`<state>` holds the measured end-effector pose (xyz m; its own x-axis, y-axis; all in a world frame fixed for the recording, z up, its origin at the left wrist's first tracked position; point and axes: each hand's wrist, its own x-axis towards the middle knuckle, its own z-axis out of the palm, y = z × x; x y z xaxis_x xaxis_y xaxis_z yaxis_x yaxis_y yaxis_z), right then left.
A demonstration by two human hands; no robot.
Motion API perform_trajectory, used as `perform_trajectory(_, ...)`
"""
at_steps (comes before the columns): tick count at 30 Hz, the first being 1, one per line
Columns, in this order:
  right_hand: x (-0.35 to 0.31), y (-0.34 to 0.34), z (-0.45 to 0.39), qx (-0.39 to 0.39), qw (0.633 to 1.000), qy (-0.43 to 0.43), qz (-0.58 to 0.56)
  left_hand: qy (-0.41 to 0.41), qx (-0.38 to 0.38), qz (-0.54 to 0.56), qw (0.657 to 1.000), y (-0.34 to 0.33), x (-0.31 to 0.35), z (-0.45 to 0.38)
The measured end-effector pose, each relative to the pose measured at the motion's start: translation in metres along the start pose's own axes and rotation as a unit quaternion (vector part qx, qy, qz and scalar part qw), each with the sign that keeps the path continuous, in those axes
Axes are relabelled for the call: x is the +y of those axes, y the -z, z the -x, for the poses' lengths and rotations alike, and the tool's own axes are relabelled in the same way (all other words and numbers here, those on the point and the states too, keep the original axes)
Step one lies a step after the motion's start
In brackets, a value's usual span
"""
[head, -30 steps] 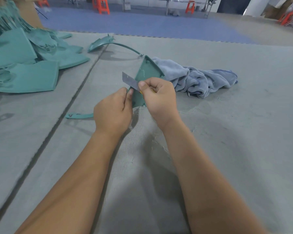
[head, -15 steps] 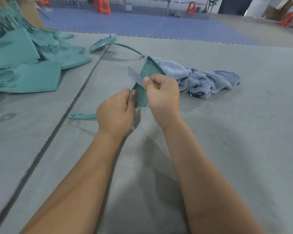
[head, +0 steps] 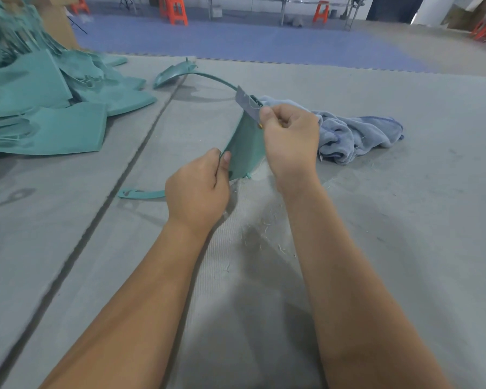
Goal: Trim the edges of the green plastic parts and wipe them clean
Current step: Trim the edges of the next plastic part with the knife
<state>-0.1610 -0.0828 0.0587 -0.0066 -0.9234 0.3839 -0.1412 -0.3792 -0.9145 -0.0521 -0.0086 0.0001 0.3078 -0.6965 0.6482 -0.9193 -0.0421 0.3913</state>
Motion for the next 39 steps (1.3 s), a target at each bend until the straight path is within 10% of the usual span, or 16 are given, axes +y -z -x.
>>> perform_trajectory(10, -0.003, 0.017, 0.02, -0.057, 0.991, 0.0, -0.122, -0.009, -0.007, -0.006, 1.0, -0.001, 0.001, 0.002)
perform_trajectory(16, 0.0, 0.014, 0.025, -0.115, 0.993, 0.033, 0.013, -0.013, -0.006, 0.005, 1.0, 0.0, 0.001, 0.002)
perform_trajectory(39, -0.001, 0.011, 0.011, 0.013, 1.0, 0.024, 0.009, -0.021, 0.011, 0.008, 1.0, -0.001, 0.001, 0.002)
